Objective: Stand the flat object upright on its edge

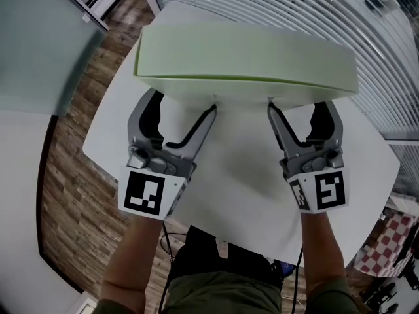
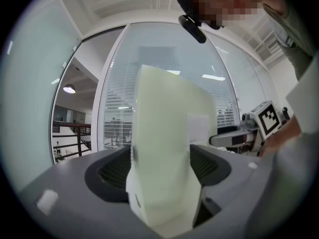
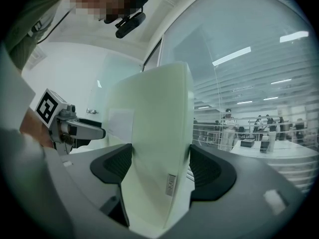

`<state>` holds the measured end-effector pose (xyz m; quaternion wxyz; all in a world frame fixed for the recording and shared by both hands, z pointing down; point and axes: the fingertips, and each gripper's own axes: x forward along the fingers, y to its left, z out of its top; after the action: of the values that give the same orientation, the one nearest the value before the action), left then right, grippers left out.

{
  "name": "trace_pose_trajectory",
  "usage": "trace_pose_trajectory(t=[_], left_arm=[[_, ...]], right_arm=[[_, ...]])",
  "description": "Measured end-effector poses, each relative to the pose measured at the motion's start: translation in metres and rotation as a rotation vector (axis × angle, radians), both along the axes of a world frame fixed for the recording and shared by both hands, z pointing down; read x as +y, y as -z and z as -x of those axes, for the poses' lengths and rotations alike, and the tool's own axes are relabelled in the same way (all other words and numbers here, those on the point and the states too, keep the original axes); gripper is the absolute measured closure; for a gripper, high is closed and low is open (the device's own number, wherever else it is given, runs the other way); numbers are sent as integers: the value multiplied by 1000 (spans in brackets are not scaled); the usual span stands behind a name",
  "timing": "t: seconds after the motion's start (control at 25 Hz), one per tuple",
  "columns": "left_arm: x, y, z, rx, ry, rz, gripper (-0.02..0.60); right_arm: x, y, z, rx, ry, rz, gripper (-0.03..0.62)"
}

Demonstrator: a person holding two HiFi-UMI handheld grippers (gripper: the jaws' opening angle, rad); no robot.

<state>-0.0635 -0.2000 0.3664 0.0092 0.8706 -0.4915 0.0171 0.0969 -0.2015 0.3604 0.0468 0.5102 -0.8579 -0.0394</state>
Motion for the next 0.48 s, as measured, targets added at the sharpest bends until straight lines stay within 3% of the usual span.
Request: trace_pose_trajectory(t=[0.32, 0.48], left_arm=[[-2, 0, -1, 2, -16, 5, 230], [-2, -4, 4, -49, -15, -30, 230]], right_arm=[[-1, -6, -1, -5, -1, 15, 246], [-1, -8, -1, -5, -3, 21, 246]])
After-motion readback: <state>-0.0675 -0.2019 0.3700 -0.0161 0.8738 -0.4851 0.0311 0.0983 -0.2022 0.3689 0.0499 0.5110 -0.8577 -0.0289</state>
